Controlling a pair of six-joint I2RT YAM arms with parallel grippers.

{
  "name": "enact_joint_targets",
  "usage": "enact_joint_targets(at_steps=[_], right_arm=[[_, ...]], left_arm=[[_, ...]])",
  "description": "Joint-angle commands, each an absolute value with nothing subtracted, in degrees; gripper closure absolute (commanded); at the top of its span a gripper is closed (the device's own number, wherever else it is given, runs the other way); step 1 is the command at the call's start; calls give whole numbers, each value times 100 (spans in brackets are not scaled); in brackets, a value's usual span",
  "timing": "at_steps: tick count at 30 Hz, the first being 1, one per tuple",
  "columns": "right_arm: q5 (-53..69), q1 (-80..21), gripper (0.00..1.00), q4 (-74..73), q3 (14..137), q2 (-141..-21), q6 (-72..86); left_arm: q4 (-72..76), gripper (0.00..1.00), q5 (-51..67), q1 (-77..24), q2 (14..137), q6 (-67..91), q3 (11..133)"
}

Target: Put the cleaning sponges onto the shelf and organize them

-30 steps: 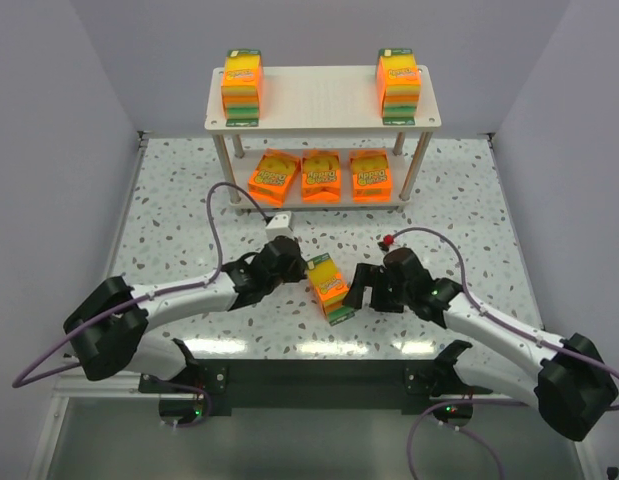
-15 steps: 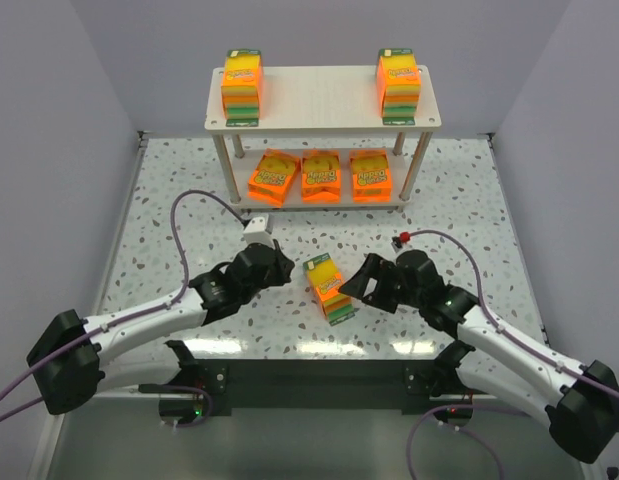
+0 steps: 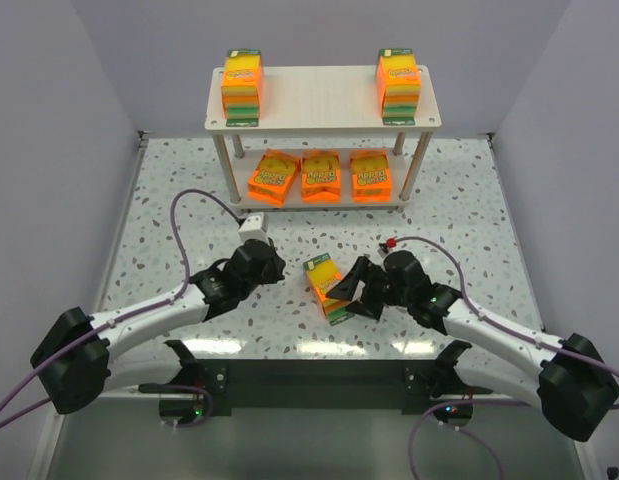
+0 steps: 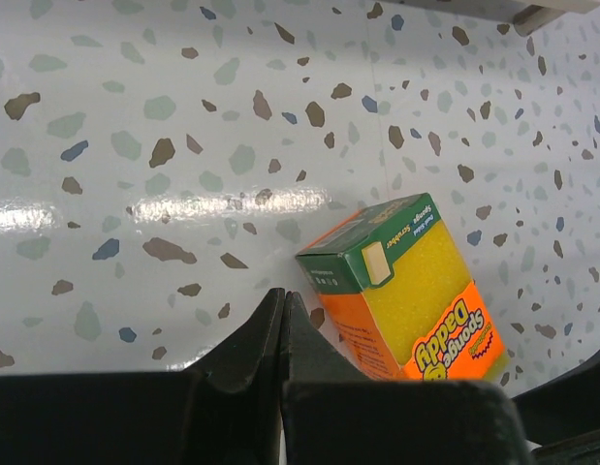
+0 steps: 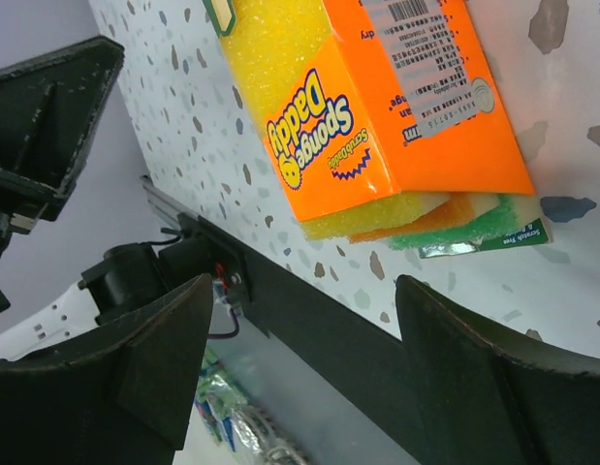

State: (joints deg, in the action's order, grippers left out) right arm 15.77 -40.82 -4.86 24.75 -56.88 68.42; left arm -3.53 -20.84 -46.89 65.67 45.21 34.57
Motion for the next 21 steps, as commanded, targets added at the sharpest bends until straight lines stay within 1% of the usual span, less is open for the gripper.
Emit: enact_joint_targets(at_steps=[1,5,12,17,21], right_arm=[[1310,-4122,21,-18,2382,-5739,7207],[784,-4122,20,-52,2601,-6020,7006],[142,-4078,18,-132,3426,-6810,6461],[18,-3876,18,-263,3980,-7215,6039],[166,-3718,16,-579,4270,-7567,5792]], left_arm=[[-79,100,-1951,-4658,6513,4456,3331],[-114,100,-1969,-4649,6337,4474,3278],[-334,100,-1978,-4649,6039,4579,3156],[-413,100,-1907,-4641,5766,4781,2945],[-580,100,-1960,-4649,5512,4878,2813]])
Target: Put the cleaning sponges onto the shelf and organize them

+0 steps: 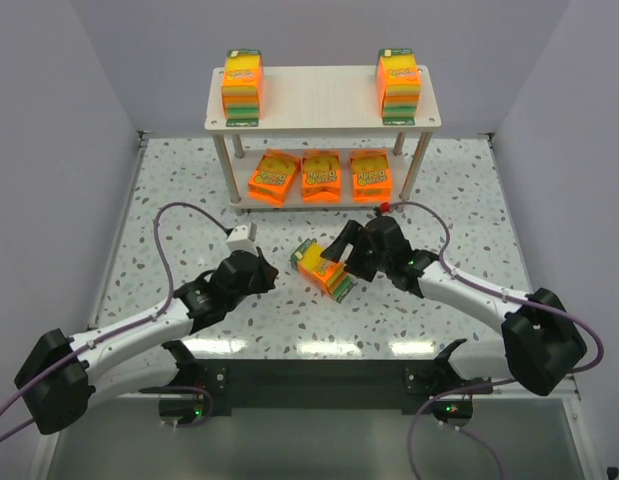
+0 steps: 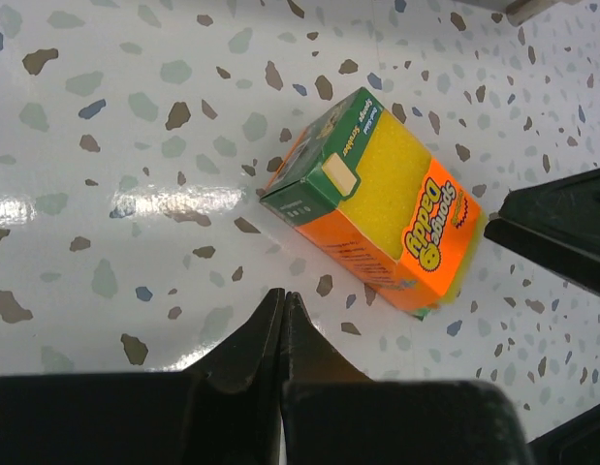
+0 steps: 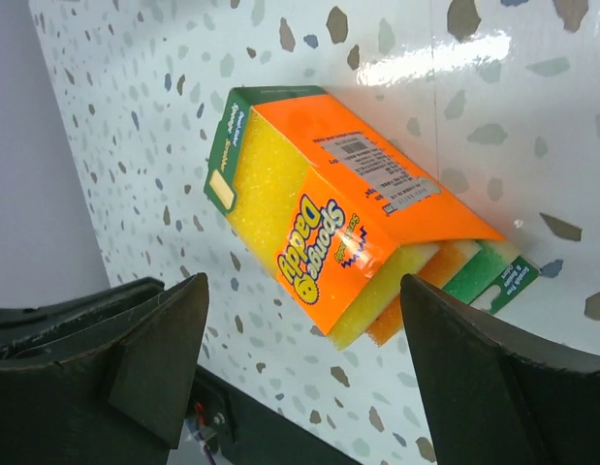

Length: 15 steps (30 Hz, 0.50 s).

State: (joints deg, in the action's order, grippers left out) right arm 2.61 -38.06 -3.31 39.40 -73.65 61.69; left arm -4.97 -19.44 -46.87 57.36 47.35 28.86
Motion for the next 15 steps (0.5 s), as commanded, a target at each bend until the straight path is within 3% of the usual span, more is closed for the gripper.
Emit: enact_joint_targets(at_steps=[1,10,15], right_arm=[[237,-3709,17,-658,4289,-7567,5722],[70,-3718,21,-1529,3806,-6636,5809],[324,-3779,28,-1108,3577,-6731,6090]], left_arm=[[-667,100,-1977,-4649,5459,4887,2786],[-1046,100,-2171,-4649,4931,4974,2742],[-1055,100,-2215,-4641,4966,5010,2733]])
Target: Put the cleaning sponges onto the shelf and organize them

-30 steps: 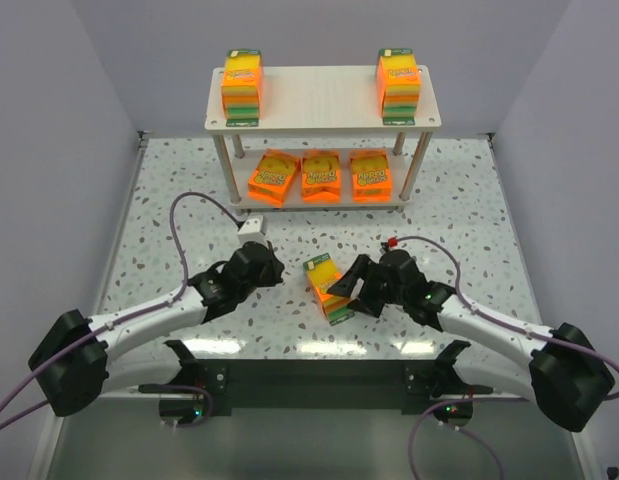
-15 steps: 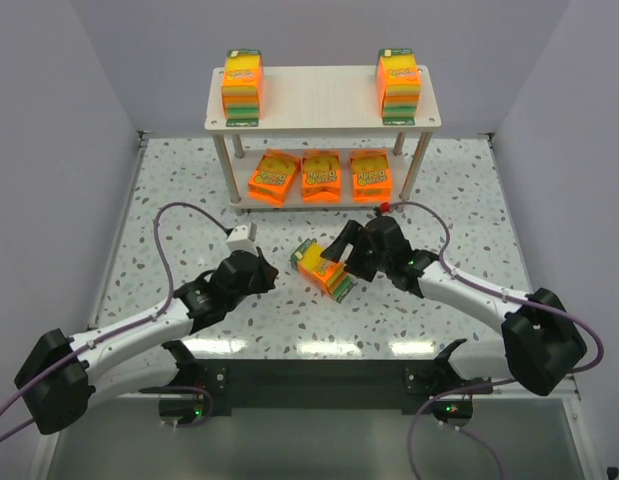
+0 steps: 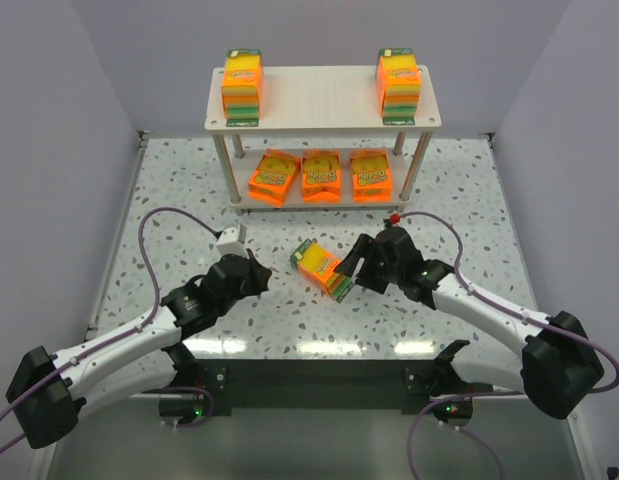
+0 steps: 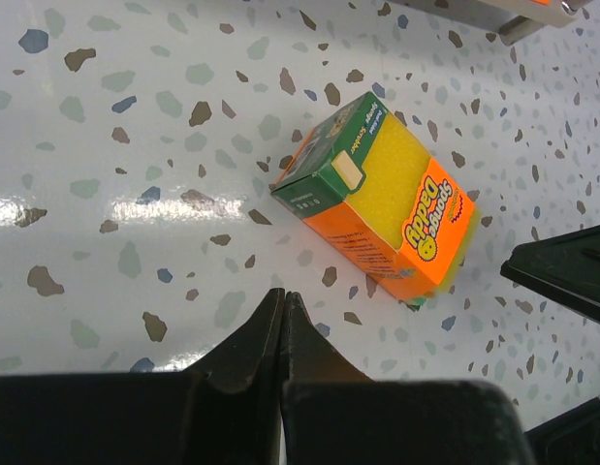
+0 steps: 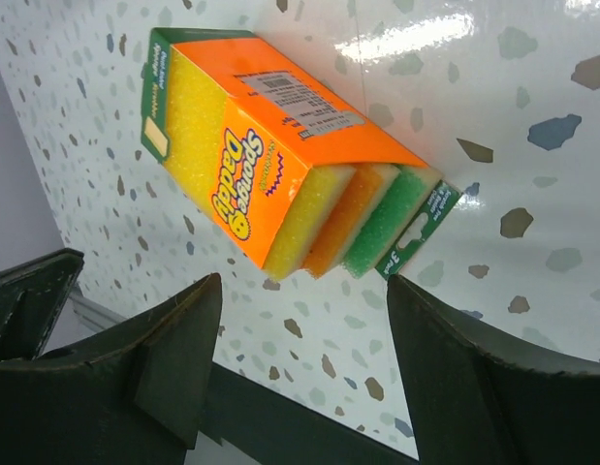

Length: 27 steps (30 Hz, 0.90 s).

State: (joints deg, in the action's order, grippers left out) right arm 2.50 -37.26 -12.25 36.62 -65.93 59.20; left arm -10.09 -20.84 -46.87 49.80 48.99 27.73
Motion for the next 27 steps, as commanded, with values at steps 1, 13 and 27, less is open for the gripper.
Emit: enact_joint_targets(at_steps=[1,13,27], right_arm=[[360,-3797,28,-1038,3595,-6828,6169],[352,-3973,39,132,3551,-7426,7039],[18,-3973,56,289,3445,-8104,7295]], left_arm=[[-1089,100,-2215,-4641,4975,5010,2733],[-1266,100,-2162,-4649,4623,5194,2593],[-1389,100,-2145,-4641,4588,5203,2549]])
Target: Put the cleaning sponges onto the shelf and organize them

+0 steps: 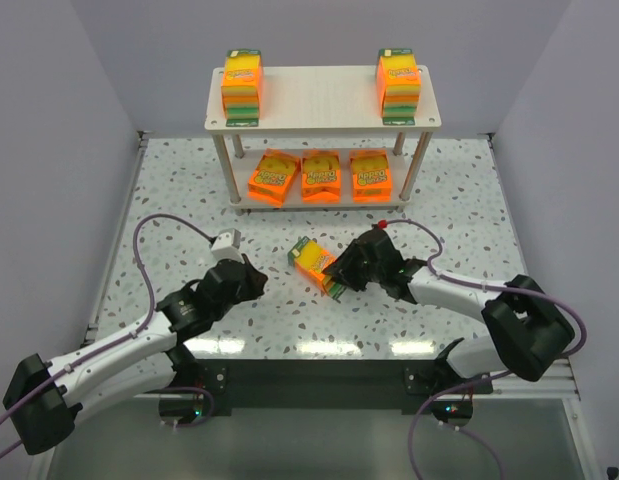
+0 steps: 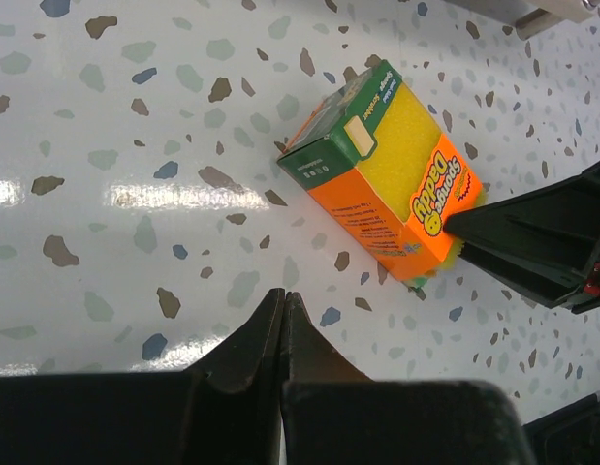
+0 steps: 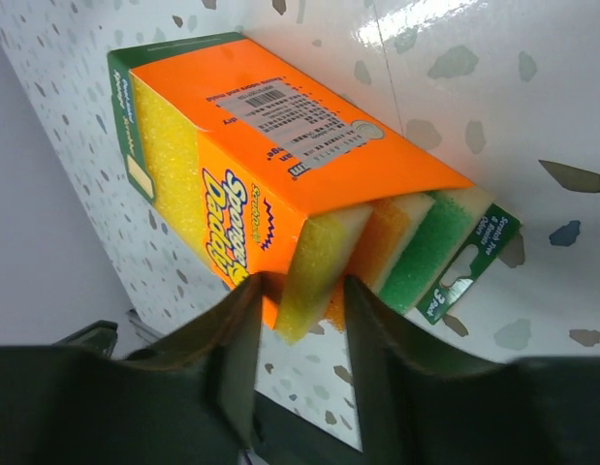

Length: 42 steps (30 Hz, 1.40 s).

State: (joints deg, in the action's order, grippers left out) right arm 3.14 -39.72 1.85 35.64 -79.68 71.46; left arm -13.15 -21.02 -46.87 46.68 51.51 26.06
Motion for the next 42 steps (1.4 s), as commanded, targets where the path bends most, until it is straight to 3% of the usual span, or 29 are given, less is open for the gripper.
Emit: enact_joint_targets(at_steps=[1,9,16,24,33,42], right_arm=[[9,-3981,65,342,3419,-8095,7312],[-53,-3964,100,308,3428,-8086,7286],[518,-3929,100,904,3068,-7560,7383],[1204,-3920,100,1038,3128,-6094,7348],[1450,-3885,100,492,4516,-5256,7093],[215,-3867,100,177,6871,-6142,6645]], left_arm=[[-1397,100,-2136,-4649,4597,5212,2549],[-1441,100,-2109,-4649,4588,5203,2549],[-1748,100,-2267,-4649,4421,5221,2628],[-2354,100,-2654,-4641,4017,5309,2900],[-2987,100,-2962,-4649,3613,5423,3138],[-3313,100,-2900,-4649,3357,5519,3357]])
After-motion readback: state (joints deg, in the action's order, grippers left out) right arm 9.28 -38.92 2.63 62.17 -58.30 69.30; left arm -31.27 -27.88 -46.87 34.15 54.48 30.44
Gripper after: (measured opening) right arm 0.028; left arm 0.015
